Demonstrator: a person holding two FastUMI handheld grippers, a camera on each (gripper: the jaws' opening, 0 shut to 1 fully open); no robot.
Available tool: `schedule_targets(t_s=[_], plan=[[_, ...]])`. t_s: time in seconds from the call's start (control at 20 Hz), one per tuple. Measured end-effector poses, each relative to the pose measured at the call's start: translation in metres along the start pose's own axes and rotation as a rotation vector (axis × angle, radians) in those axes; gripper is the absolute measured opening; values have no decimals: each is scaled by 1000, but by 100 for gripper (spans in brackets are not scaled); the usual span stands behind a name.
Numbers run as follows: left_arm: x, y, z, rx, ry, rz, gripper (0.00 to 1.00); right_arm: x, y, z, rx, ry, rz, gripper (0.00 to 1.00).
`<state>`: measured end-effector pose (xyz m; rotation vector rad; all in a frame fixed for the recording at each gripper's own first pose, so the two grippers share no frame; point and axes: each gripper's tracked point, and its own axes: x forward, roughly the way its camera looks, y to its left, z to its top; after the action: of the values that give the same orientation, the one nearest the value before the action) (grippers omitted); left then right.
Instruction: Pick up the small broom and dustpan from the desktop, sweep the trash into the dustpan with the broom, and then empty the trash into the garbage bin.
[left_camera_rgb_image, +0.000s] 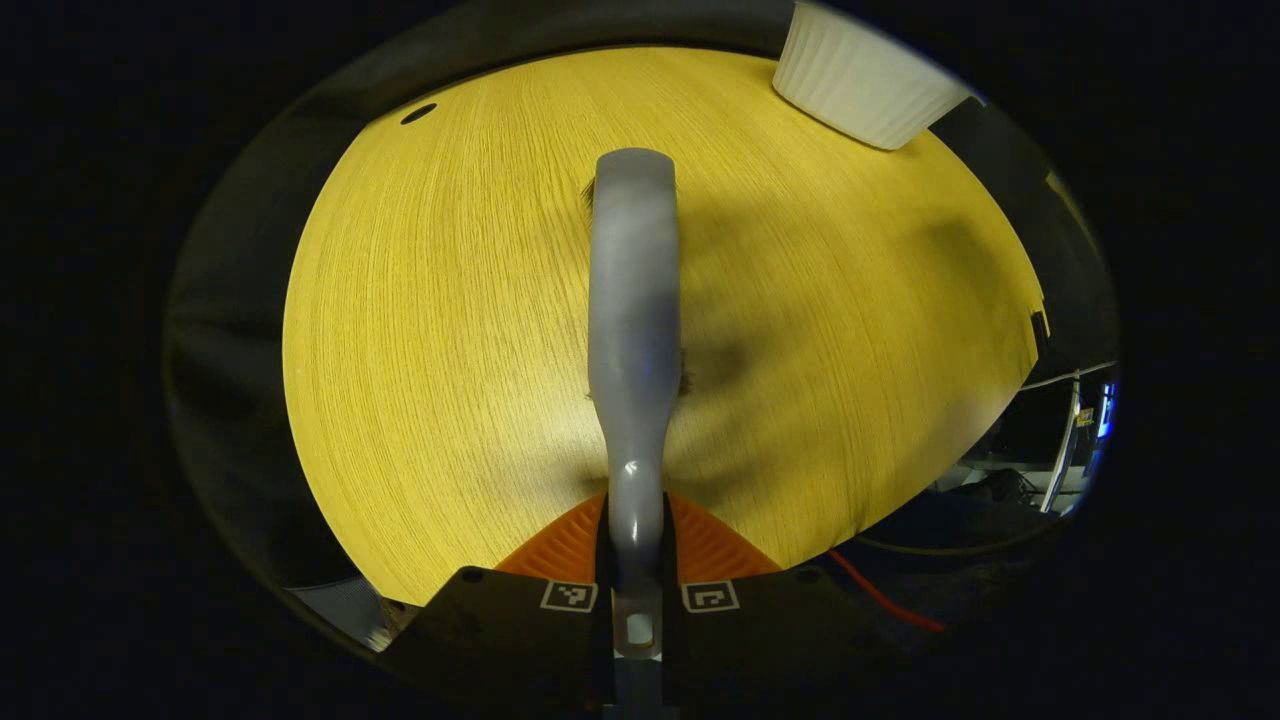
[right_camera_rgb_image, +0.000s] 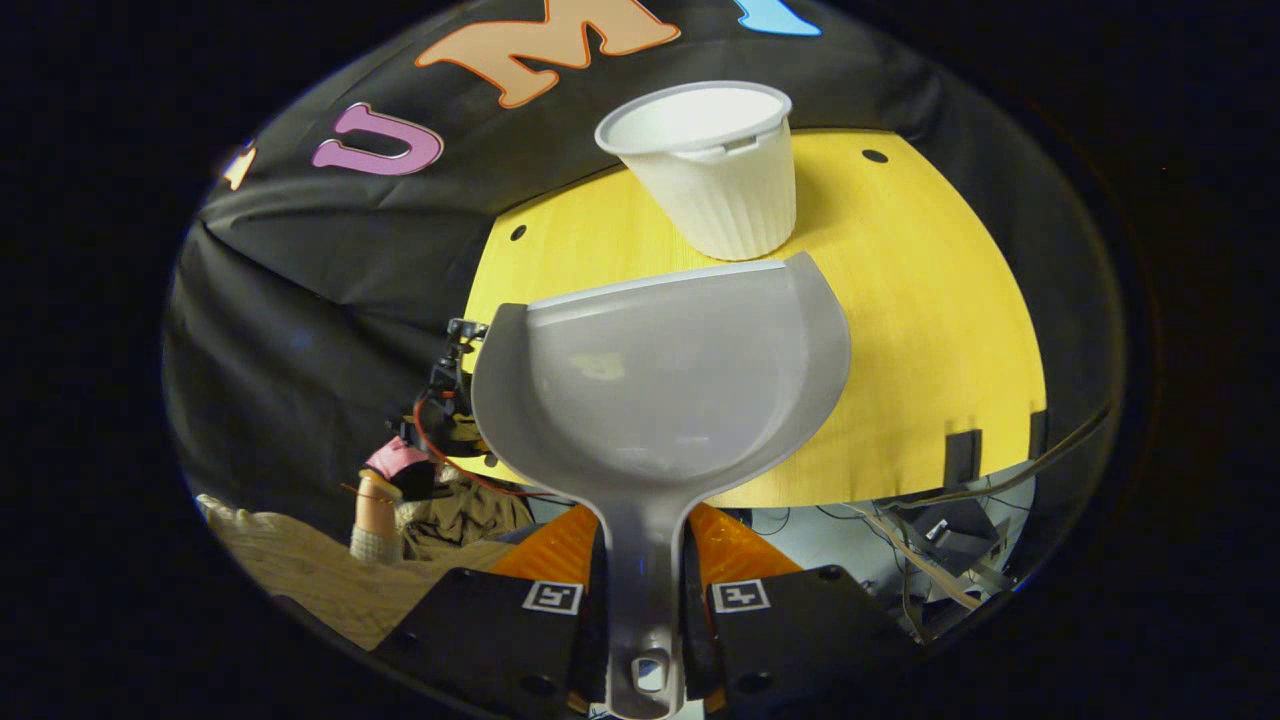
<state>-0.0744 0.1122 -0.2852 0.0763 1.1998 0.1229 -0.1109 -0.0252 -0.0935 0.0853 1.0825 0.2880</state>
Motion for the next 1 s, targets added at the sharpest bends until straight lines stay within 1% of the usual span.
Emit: schedule_targets(t_s=[0.2, 0.25, 0.3, 0.35, 0.45, 0.5, 0.6, 0.65, 0.7, 0.8, 1.0], plan=[[-1, 1, 0, 6, 3, 7, 17, 88, -18, 5, -13, -30, -83, 33], [-1, 1, 0, 7, 4, 9, 17, 106, -21, 6, -23, -35, -103, 28], [-1, 1, 0, 8, 2, 12, 17, 125, -25, 7, -33, -33, -125, 33], [0, 0, 0, 7, 2, 15, 16, 144, -26, 7, -36, -34, -137, 33], [0, 0, 0, 9, -2, 19, 16, 171, -24, 2, -12, -28, -128, 33], [0, 0, 0, 8, -3, 22, 16, 183, -23, 1, 1, -33, -119, 33], [1, 0, 0, 5, -5, 26, 17, 203, -27, -1, 8, -44, -133, 34], [1, 0, 1, 5, -8, 28, 17, 212, -31, -1, -6, -56, -147, 29], [1, 0, 1, 5, -10, 29, 17, 216, -34, 1, -23, -74, -158, 34], [3, -1, 1, 4, -14, 32, 17, 220, -37, 3, -32, -95, -161, 34], [2, -1, 2, 3, -30, 41, 18, 227, -33, 0, -30, -121, -148, 39]])
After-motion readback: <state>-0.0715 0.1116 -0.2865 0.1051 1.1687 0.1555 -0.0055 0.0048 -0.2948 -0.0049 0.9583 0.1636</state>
